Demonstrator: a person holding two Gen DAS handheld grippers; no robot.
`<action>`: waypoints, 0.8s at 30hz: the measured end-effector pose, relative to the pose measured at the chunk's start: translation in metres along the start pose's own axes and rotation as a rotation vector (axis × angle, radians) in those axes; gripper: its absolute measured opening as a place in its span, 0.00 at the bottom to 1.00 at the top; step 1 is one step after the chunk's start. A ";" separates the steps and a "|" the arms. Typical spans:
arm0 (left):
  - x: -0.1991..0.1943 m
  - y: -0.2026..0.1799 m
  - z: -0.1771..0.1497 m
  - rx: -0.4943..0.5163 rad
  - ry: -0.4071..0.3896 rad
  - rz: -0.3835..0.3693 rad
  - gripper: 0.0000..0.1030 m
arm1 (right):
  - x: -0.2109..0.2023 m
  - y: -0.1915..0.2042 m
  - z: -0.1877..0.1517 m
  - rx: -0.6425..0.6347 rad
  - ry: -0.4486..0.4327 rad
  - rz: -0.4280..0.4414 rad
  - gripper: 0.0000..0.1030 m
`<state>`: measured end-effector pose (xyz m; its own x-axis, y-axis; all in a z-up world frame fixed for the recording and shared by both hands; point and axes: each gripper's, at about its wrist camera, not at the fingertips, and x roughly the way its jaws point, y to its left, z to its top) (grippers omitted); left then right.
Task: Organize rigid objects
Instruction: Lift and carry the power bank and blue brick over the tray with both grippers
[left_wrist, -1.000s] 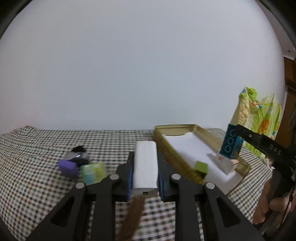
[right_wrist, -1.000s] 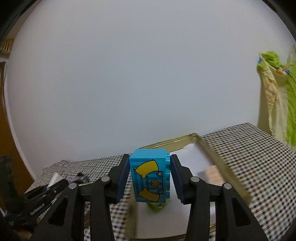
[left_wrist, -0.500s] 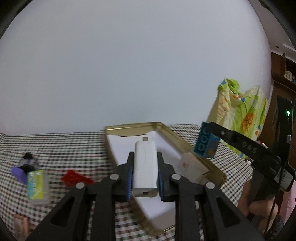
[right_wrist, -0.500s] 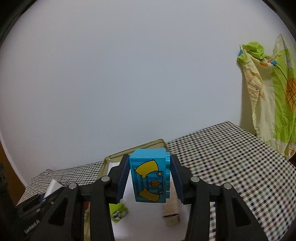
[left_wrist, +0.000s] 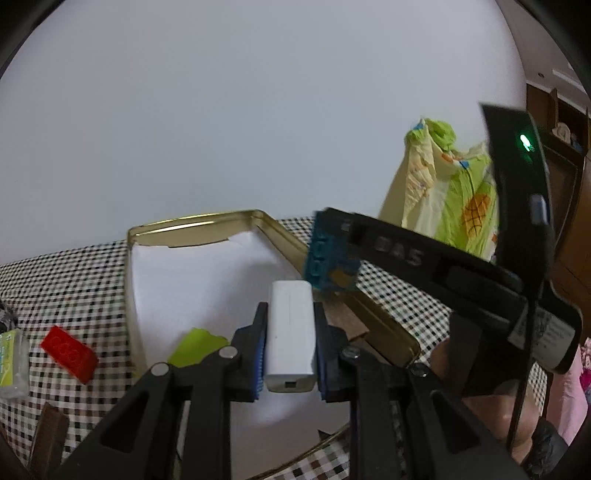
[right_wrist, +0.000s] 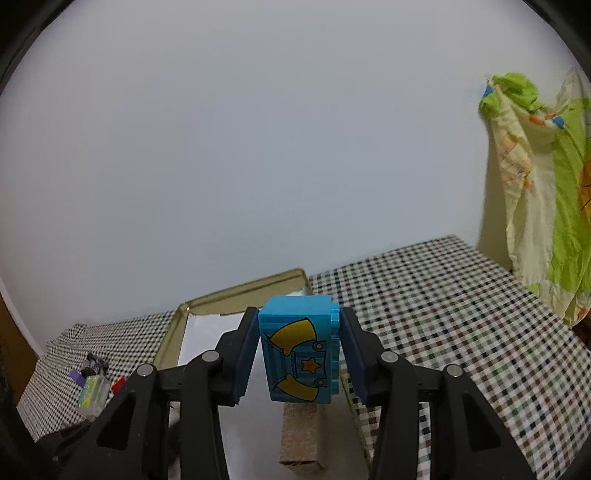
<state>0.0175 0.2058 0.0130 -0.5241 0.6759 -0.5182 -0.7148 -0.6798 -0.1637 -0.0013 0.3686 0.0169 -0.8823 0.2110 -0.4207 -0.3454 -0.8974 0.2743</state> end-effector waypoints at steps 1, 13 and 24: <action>0.001 -0.002 -0.002 0.012 0.003 0.005 0.20 | 0.002 0.000 -0.001 0.004 0.015 0.016 0.45; 0.020 0.002 -0.008 -0.007 0.063 0.057 0.20 | -0.001 0.031 -0.011 -0.097 0.006 -0.014 0.45; 0.033 0.012 -0.012 -0.043 0.109 0.085 0.20 | 0.016 0.040 -0.006 -0.125 0.013 -0.016 0.45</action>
<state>-0.0033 0.2164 -0.0161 -0.5268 0.5825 -0.6191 -0.6485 -0.7462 -0.1503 -0.0274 0.3334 0.0162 -0.8725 0.2212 -0.4356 -0.3161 -0.9355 0.1581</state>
